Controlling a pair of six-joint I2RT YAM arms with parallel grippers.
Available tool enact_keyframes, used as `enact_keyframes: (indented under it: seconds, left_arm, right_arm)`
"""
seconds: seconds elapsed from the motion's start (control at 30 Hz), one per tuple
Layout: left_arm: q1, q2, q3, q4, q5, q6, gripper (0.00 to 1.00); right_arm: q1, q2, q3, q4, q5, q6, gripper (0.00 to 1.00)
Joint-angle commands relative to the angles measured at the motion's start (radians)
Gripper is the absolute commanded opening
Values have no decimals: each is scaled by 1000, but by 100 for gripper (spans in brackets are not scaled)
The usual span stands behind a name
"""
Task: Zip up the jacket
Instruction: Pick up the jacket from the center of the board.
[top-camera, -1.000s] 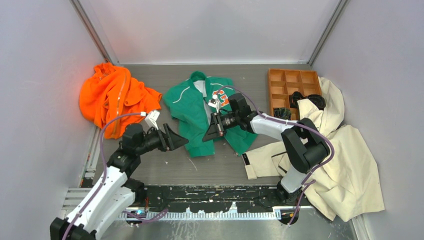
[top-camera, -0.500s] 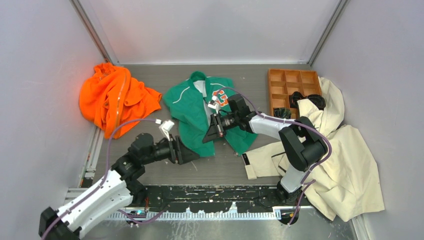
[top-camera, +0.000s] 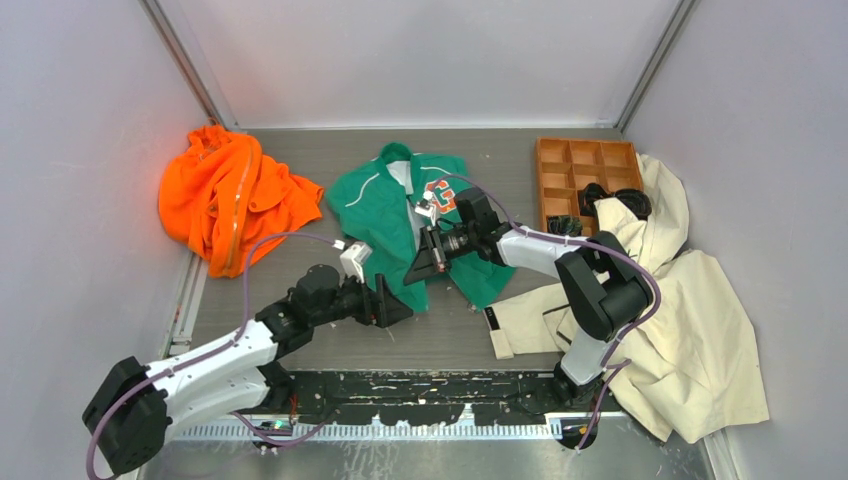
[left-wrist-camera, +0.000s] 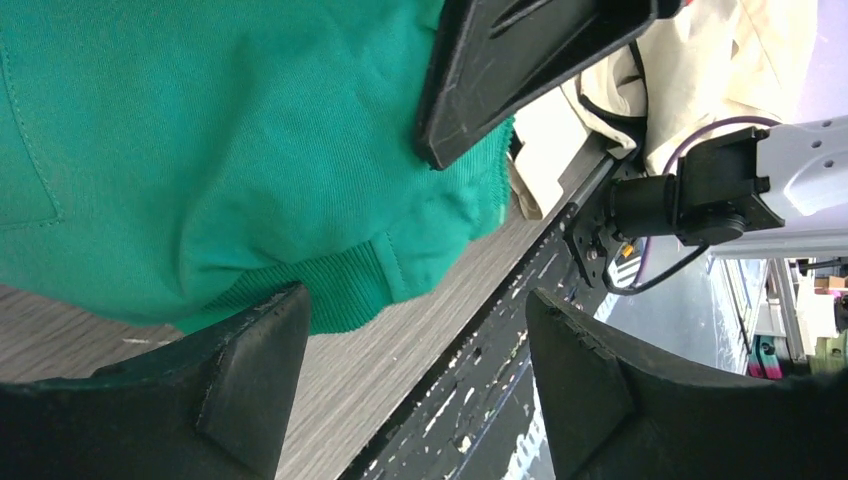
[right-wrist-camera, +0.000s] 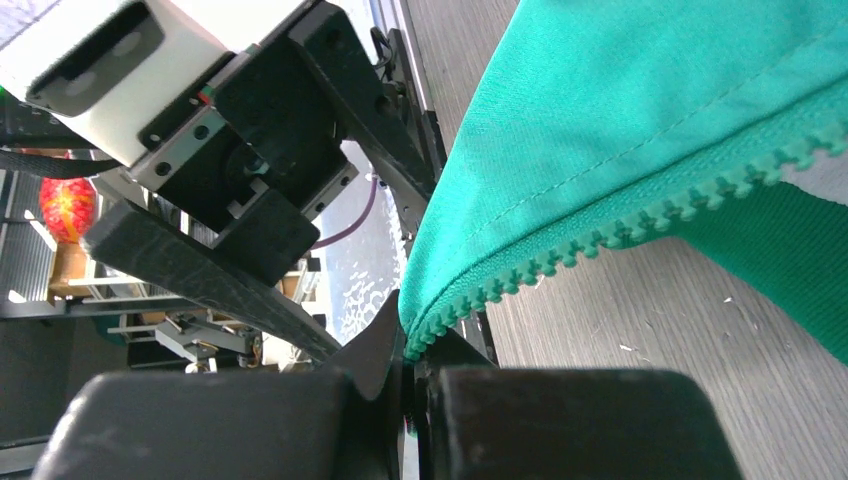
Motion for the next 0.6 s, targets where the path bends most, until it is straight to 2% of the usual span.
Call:
enact_keyframes:
  seconds: [0.0, 0.3, 0.57]
  left_arm:
    - [-2, 56, -4, 168, -12, 26, 79]
    - [-1, 172, 19, 311, 16, 20, 78]
    - [-1, 198, -11, 443, 49, -34, 68]
  right_arm:
    - [0, 0, 30, 88, -36, 50, 2]
    - [23, 4, 31, 101, -40, 67, 2]
    - [38, 22, 37, 94, -35, 65, 2]
